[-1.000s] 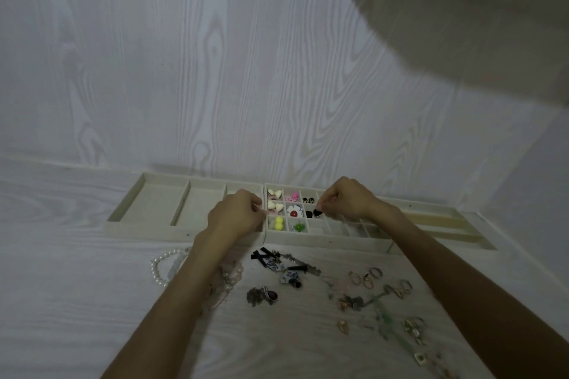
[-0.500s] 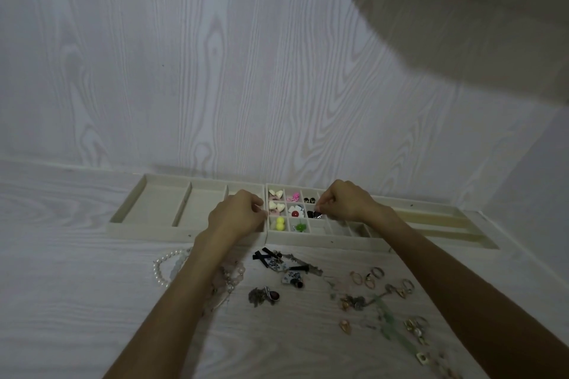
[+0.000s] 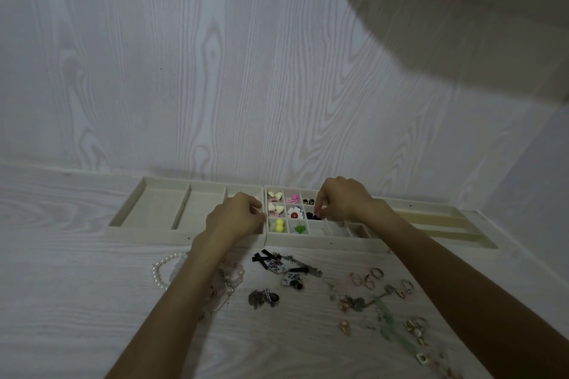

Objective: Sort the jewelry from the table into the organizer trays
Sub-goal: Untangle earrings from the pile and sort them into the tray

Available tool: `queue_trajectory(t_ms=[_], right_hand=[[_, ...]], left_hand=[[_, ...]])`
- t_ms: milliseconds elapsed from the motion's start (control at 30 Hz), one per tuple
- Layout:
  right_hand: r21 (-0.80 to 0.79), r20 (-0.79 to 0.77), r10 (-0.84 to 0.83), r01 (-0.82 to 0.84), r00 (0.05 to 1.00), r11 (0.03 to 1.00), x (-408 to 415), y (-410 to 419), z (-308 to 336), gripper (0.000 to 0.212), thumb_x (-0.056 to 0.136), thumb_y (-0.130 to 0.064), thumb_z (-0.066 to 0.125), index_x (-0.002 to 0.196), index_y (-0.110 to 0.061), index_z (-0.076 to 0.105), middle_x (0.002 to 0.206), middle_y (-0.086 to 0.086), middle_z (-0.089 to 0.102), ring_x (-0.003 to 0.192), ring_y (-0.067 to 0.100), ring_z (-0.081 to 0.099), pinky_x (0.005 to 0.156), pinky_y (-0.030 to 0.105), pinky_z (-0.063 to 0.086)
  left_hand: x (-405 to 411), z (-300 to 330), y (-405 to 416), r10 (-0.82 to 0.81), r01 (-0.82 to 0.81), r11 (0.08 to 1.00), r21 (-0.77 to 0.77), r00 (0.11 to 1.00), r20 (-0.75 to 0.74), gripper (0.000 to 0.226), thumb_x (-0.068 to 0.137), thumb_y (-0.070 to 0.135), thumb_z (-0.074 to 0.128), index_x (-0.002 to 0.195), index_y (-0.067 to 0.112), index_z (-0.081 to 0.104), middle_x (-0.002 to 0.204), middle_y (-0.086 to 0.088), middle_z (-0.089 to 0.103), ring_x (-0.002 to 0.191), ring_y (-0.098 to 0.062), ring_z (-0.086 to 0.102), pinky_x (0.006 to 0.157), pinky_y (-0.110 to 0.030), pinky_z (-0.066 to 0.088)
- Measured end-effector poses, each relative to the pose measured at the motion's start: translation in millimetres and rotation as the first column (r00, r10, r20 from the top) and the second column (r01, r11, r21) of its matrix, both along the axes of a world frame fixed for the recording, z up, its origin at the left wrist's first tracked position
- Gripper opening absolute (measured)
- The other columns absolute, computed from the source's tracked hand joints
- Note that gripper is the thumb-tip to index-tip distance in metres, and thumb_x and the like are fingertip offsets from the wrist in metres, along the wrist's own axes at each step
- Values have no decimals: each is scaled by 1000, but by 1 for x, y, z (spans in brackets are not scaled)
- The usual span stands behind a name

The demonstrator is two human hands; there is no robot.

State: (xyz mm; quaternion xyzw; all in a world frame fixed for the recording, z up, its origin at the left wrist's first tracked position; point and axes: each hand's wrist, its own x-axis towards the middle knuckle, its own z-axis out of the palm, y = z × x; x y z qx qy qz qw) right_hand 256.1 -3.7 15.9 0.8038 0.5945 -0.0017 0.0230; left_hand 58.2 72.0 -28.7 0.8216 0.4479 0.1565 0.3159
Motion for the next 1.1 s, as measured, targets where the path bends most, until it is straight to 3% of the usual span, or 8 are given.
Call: queue_trajectory(t_ms=[200, 367, 533, 633, 767, 833, 933, 1100], right_hand=[[37, -66, -82, 85, 994, 996, 3, 3, 0, 11, 82, -25, 71, 91, -23, 77, 98, -3, 73, 88, 15, 64, 69, 25, 42], [34, -108, -89, 93, 990, 995, 4, -3, -3, 14, 84, -26, 67, 94, -24, 77, 96, -3, 73, 73, 10, 58, 65, 24, 41], [-7, -5, -27, 27, 1000, 1000, 6, -1, -1, 18, 84, -29, 68, 100, -26, 74, 105, -4, 72, 94, 16, 64, 72, 25, 43], [-14, -10, -3, 2, 1000, 1000, 8, -1, 7, 21, 85, -24, 67, 105, -26, 72, 110, -3, 69, 98, 17, 62, 74, 26, 43], [-60, -12, 92, -92, 996, 994, 16, -7, 17, 30, 92, -15, 53, 103, -36, 70, 114, -4, 65, 96, 14, 58, 75, 25, 34], [-84, 18, 161, -159, 987, 984, 19, -11, 15, 40, 93, -8, 45, 104, -38, 70, 100, -6, 60, 95, 14, 52, 76, 26, 30], [-101, 63, 227, -220, 972, 970, 20, -16, 9, 50, 93, -2, 38, 107, -40, 69, 76, -15, 35, 93, 15, 44, 77, 27, 26], [-132, 78, 246, -234, 966, 963, 21, -15, 4, 49, 94, -3, 38, 107, -40, 68, 71, -15, 28, 85, 11, 36, 78, 27, 24]], left_hand=[[-1, 0, 2, 3, -3, 1000, 12, 1000, -7, 40, 91, 29, 55, 130, 22, 55, 120, 4, 63, 111, -20, 57, 90, -31, 45], [-2, 1, 8, 48, -49, 994, 98, 999, 18, 35, 93, 29, 53, 127, 25, 56, 122, 3, 62, 112, -21, 57, 85, -30, 43], [9, 24, 2, -18, -24, 962, 272, 988, 150, 27, 94, 28, 54, 119, 26, 63, 118, 8, 65, 105, -14, 60, 84, -30, 46], [29, 48, 9, -204, 184, 921, 343, 979, 22, 23, 93, 28, 57, 113, 27, 67, 118, 6, 65, 105, -14, 59, 86, -31, 46], [61, 57, 27, -340, 392, 874, 287, 916, -214, 23, 91, 27, 57, 108, 35, 69, 123, 1, 62, 114, -17, 51, 95, -39, 47], [71, 51, 29, -357, 444, 852, 276, 880, -313, 24, 92, 27, 54, 105, 40, 69, 122, -1, 59, 115, -19, 45, 95, -36, 44], [77, 43, 23, -411, 526, 809, 264, 826, -386, 26, 96, 25, 50, 105, 39, 70, 122, 0, 57, 115, -18, 39, 93, -30, 40], [81, 41, 11, -472, 645, 715, 271, 731, -493, 37, 96, 11, 44, 110, 33, 69, 135, 10, 50, 118, -17, 36, 97, -30, 38]])
